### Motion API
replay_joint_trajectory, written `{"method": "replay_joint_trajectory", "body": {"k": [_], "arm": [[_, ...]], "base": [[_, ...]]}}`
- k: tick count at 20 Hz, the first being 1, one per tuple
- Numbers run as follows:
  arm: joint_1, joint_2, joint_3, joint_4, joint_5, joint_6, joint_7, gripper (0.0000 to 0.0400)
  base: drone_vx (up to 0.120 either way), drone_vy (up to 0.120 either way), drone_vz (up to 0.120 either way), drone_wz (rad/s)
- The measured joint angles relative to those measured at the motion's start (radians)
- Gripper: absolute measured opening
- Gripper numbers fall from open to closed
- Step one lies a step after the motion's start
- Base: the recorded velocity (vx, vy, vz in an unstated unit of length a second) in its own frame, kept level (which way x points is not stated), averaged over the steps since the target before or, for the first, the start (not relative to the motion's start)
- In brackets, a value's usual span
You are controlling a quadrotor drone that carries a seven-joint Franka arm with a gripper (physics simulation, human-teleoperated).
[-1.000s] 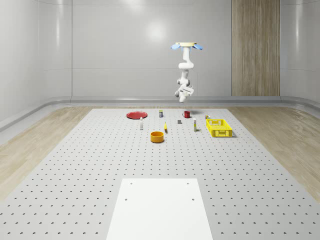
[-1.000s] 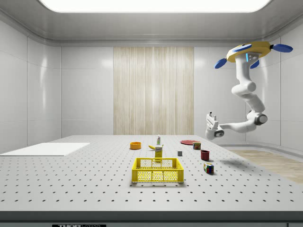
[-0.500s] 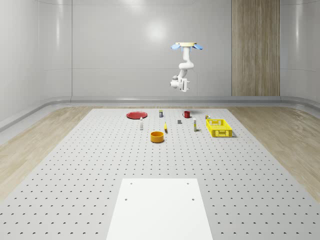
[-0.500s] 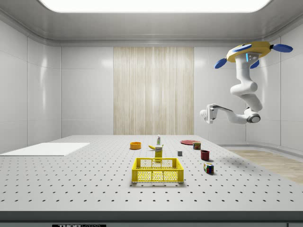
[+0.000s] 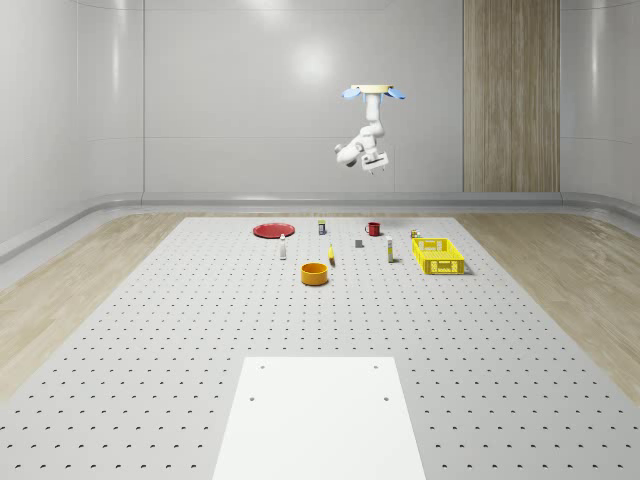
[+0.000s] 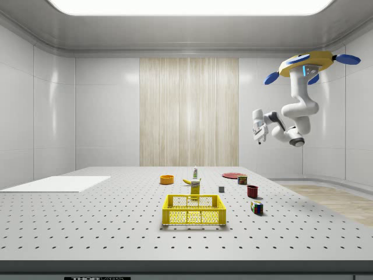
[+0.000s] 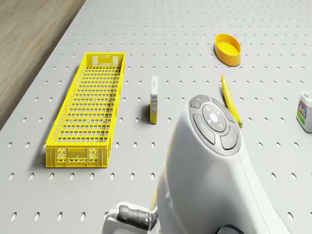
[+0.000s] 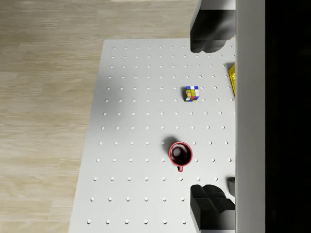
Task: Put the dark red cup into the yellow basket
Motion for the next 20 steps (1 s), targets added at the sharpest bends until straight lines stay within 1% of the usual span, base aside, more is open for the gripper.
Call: {"method": "replay_joint_trajectory", "body": {"k": [2,5,8,13,20], "arm": [[-0.057,-0.02,0.028,-0.011,-0.033,-0.024,0.037,0.04],[-0.117,-0.046,0.057,-0.019,-0.06,-0.045,0.077,0.04],[-0.155,-0.069,0.076,-0.022,-0.07,-0.052,0.103,0.04],[-0.193,-0.101,0.097,-0.023,-0.069,-0.046,0.13,0.04],[-0.22,-0.141,0.116,-0.021,-0.054,-0.021,0.152,0.04]], "base": [[0.12,0.0,0.0,0.0],[0.12,0.0,-0.12,0.0],[0.013,0.0,-0.12,0.0],[0.0,0.0,-0.12,0.0],[0.0,0.0,-0.12,0.0]]}}
